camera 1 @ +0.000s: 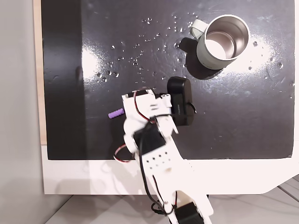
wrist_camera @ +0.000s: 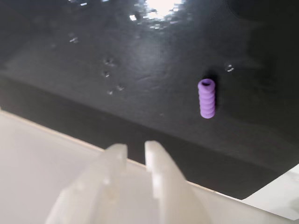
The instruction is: Grasp a pengrip and put it in the cup.
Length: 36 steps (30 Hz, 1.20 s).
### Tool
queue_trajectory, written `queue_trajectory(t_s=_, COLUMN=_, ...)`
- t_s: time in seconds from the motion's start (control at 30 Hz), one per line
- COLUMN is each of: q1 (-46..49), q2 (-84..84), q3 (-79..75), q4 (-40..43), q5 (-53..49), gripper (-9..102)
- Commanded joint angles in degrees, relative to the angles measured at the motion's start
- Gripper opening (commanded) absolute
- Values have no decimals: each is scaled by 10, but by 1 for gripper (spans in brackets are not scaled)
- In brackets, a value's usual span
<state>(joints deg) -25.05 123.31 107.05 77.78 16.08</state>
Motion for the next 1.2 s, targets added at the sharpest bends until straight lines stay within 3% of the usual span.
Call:
queue_trajectory(t_s=0.0, q1=-11, q2=-62, q3=-67, q4=8, q5=17, gripper=0)
queue_trajectory(t_s=0.23, q1=-60, q2=-187, q3=-120, q4=13, q5=40, gripper=0)
queue_trajectory(t_s=0.8, q1=-136, q2=-298, q3=-134, q4=23, q5=43, gripper=0)
queue_trajectory(t_s=1.17, q1=-158, q2=-391, q3=-173, q4=28, q5=48, gripper=15)
